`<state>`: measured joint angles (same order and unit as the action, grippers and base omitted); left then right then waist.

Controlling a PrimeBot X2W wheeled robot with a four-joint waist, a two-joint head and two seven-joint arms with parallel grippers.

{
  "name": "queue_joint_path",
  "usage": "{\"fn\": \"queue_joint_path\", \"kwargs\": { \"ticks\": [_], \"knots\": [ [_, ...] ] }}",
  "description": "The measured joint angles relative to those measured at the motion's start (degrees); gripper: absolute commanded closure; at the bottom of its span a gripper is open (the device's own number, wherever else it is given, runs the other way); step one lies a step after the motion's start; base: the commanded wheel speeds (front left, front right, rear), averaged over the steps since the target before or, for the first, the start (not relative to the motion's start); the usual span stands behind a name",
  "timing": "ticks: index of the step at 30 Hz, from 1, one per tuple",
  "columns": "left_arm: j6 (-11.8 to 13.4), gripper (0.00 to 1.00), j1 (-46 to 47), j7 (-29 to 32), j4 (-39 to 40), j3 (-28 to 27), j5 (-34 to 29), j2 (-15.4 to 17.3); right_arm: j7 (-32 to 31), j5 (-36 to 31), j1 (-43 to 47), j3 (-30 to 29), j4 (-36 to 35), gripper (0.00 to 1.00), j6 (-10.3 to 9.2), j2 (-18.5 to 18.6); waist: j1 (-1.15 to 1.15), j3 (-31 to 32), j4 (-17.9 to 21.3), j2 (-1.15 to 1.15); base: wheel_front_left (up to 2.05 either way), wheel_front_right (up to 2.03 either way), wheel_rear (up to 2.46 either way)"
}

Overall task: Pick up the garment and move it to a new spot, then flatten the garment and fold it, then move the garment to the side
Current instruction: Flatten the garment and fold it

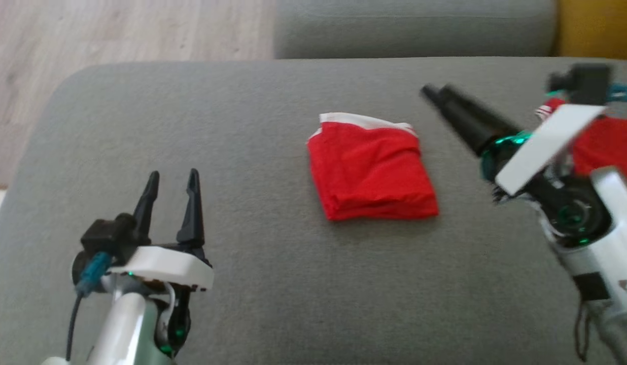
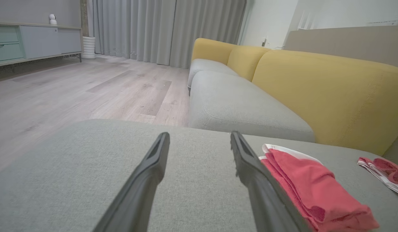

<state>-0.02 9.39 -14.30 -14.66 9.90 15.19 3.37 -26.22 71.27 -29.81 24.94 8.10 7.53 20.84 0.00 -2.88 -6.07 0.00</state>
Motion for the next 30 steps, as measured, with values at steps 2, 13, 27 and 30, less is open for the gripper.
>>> {"fn": "queue_joint_path", "kwargs": {
  "ticks": [2,13,27,30],
  "knots": [
    [0.02,0.00,-0.05,0.00,0.47,-0.59,0.00,0.02,4.10,-3.82,0.02,-0.94,-1.32,0.00,0.00,1.47,0.00,0.50,1.37,0.00,0.00,0.00,0.00],
    [0.25,0.00,-2.41,0.00,2.90,-4.28,-1.03,0.38,29.50,-31.55,11.65,-8.00,2.30,0.00,0.00,2.85,0.00,2.20,7.10,0.00,0.00,0.00,0.00],
    [0.01,0.00,-7.06,0.00,3.96,-7.21,-5.12,0.09,39.94,-53.88,22.04,-17.89,11.05,0.00,0.00,-7.79,0.00,0.87,7.76,0.00,0.00,0.00,0.00],
    [-0.05,0.00,-7.05,0.00,4.04,-7.28,-5.53,-0.01,40.02,-54.82,22.35,-18.52,11.35,0.00,0.00,-8.40,0.00,0.70,7.51,0.00,0.00,0.00,0.00]
  ]
}}
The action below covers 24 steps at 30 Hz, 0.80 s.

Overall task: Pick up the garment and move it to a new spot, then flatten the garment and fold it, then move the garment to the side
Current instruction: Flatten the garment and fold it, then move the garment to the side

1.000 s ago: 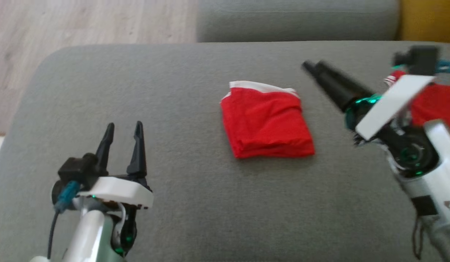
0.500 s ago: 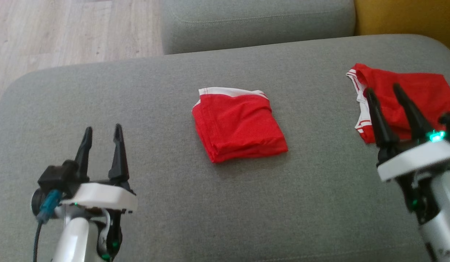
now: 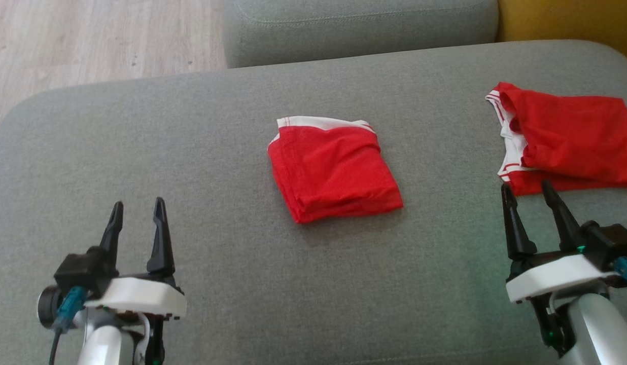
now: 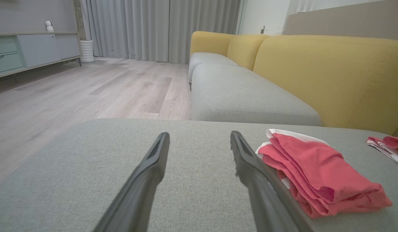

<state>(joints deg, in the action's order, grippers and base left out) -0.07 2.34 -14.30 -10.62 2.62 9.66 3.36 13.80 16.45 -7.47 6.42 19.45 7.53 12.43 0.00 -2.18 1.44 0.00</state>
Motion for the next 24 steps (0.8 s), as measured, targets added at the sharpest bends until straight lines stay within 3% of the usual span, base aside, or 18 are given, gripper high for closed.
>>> {"fn": "queue_joint_path", "kwargs": {
  "ticks": [9,12,19,24],
  "knots": [
    [-0.94,0.00,0.07,0.00,-0.19,0.11,-0.31,-0.33,0.08,-0.01,-0.16,0.81,1.14,0.00,0.00,-0.43,0.00,0.43,-1.10,0.00,0.00,0.00,0.00],
    [-0.99,0.00,0.14,0.00,-0.18,0.15,-0.45,-0.38,-3.47,2.43,-1.74,3.25,2.20,0.00,0.00,-0.64,0.00,-0.02,-1.56,0.00,0.00,0.00,0.00],
    [-1.53,0.00,1.61,0.00,-0.78,0.76,-0.42,-0.62,-15.18,11.24,-19.74,7.81,11.90,0.00,0.00,-0.77,0.00,-2.68,-3.88,0.00,0.00,0.00,0.00],
    [-2.03,0.00,5.08,0.00,-1.47,2.05,-0.03,-0.70,-23.75,15.64,-31.67,10.22,24.18,0.00,0.00,-0.76,0.00,-5.03,-6.82,0.00,0.00,0.00,0.00]
  ]
}}
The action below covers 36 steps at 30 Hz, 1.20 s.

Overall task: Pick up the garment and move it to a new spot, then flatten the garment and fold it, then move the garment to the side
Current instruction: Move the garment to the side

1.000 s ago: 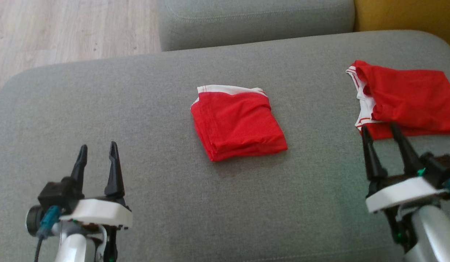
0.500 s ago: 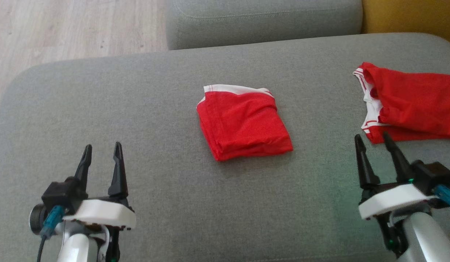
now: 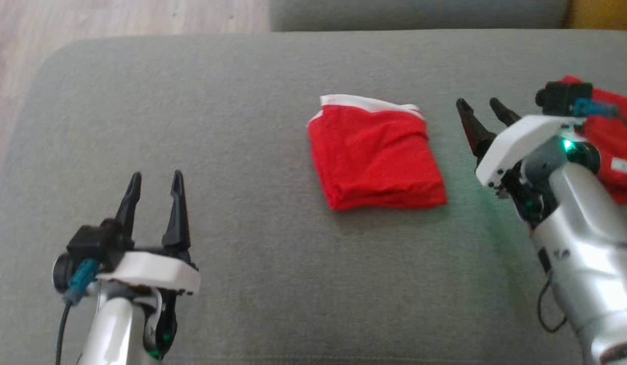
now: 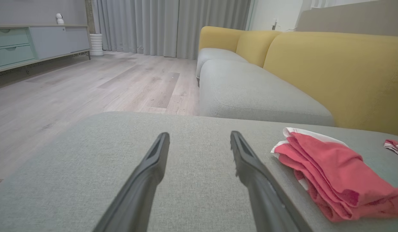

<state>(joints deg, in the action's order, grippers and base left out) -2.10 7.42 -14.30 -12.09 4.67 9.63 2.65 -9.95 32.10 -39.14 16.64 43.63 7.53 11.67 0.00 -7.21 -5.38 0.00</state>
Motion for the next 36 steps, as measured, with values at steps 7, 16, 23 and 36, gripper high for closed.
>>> {"fn": "queue_joint_path", "kwargs": {
  "ticks": [7,16,23,36],
  "knots": [
    [0.10,0.00,1.18,0.00,-1.05,0.97,1.23,-0.19,-10.33,5.48,-4.99,0.92,12.63,0.00,0.00,-0.59,0.00,-2.03,-4.16,0.00,0.00,0.00,0.00],
    [0.60,0.00,1.34,0.00,-1.18,2.08,1.88,-0.23,-17.81,9.55,-9.50,1.55,21.24,0.00,0.00,-1.92,0.00,-3.93,-7.58,0.00,0.00,0.00,0.00],
    [1.10,0.00,1.83,0.00,-1.23,2.11,1.89,-0.24,-13.44,10.27,-9.71,3.13,21.84,1.00,0.00,-2.01,0.00,-3.81,-6.96,0.00,0.00,0.00,0.00],
    [-1.16,0.00,2.13,0.00,-1.22,4.88,1.03,-0.26,-7.61,13.39,-9.50,10.67,15.95,1.00,0.00,-0.71,0.00,-0.64,2.15,0.00,0.00,0.00,0.00]
  ]
}}
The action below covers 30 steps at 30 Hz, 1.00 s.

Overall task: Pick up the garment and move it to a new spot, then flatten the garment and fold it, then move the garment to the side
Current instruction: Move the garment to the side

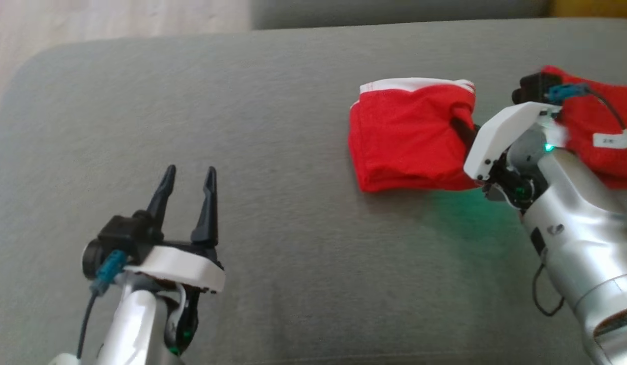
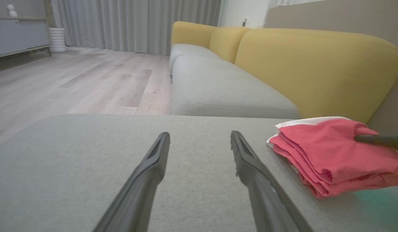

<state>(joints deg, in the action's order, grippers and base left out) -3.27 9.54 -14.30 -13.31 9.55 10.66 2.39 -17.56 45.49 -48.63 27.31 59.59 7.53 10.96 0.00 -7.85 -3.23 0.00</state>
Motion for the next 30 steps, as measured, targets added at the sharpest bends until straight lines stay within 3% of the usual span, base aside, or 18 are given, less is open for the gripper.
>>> {"fn": "queue_joint_path", "kwargs": {
  "ticks": [17,24,30],
  "knots": [
    [-0.33,0.00,2.01,0.00,-1.88,6.13,0.26,0.04,1.14,7.15,2.00,8.35,-9.03,1.00,0.00,4.24,0.00,0.61,19.03,0.00,0.00,0.00,0.00],
    [-0.76,0.00,4.08,0.00,-2.89,6.68,-0.01,0.09,1.57,8.20,1.03,13.49,-12.80,1.00,0.00,8.43,0.00,-3.08,19.32,0.00,0.00,0.00,0.00],
    [-0.83,0.00,6.23,0.00,-3.85,7.21,-0.51,0.54,0.93,8.40,-6.05,19.38,-19.58,1.00,0.00,14.74,0.00,-6.89,17.39,0.00,0.00,0.00,0.00]
  ]
}}
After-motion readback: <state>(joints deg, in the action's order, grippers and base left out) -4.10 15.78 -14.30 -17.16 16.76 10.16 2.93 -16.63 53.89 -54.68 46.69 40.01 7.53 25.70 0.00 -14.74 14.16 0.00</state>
